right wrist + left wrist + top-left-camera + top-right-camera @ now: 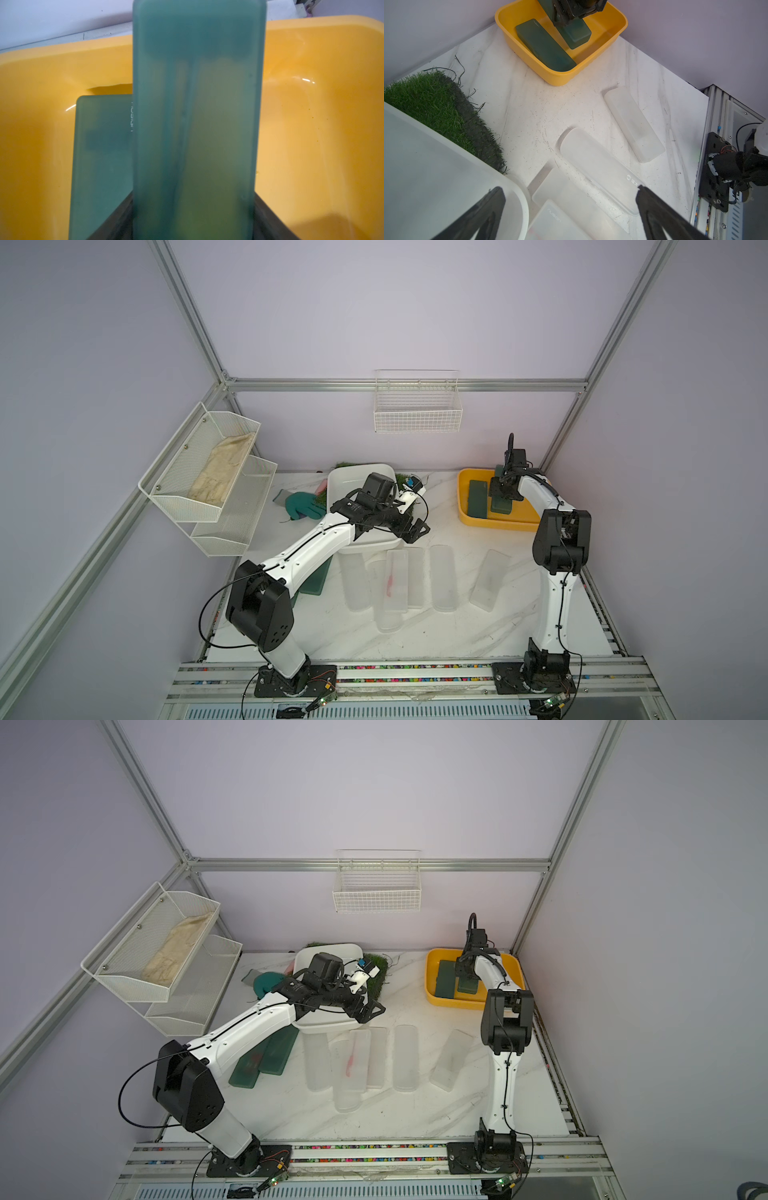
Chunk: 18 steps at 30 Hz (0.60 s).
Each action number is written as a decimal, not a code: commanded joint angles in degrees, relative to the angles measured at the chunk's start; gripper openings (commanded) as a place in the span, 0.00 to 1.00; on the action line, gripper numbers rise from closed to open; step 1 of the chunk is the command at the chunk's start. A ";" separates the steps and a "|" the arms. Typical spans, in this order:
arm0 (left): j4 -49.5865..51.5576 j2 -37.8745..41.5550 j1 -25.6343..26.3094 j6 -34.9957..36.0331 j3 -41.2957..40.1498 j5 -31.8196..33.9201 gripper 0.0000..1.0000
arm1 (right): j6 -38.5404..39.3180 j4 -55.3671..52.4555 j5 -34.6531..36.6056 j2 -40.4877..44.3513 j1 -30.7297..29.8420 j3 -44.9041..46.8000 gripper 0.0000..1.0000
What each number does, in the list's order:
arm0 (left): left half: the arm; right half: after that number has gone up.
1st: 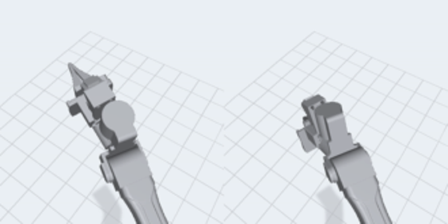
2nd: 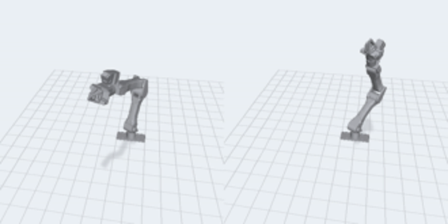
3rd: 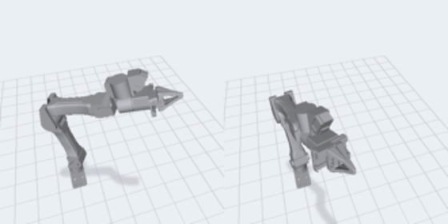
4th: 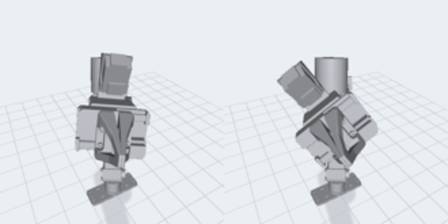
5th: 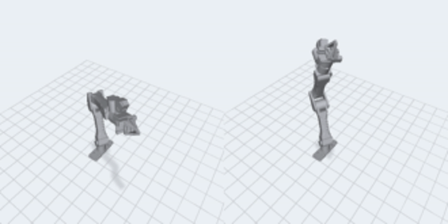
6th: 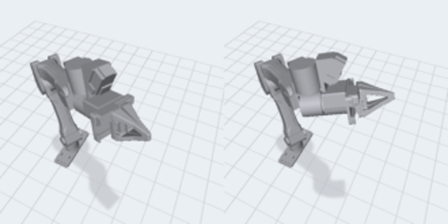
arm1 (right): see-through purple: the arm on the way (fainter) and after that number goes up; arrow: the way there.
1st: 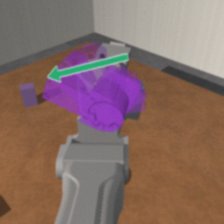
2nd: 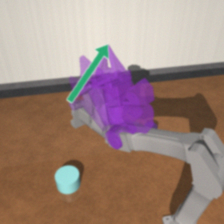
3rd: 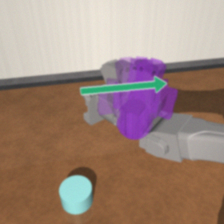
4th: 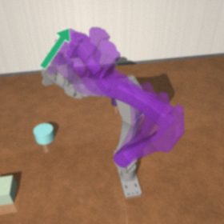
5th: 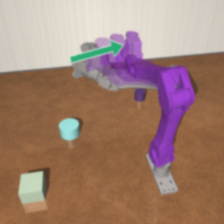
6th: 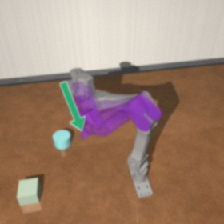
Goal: Place the pencil cases by color into the storage box
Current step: Place the pencil case at the storage box.
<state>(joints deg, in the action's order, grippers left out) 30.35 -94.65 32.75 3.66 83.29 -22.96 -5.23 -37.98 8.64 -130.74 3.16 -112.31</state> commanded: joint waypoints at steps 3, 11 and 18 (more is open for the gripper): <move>1.62 2.40 -0.73 1.48 1.18 0.70 1.00 | 3.03 -0.41 0.59 -2.64 -0.17 -1.70 0.68; 2.62 6.58 -3.54 -5.45 -1.48 9.45 1.00 | 3.19 -1.45 -2.57 -4.88 -0.78 -2.35 0.70; 5.29 9.74 -7.27 -9.95 -3.26 15.54 1.00 | 1.89 0.53 -5.18 -5.04 -2.53 0.41 0.76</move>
<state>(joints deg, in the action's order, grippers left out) 34.74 -87.35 26.81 -3.09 81.67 -11.42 -3.81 -37.04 5.61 -134.28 2.09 -113.47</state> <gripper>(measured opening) 0.998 0.754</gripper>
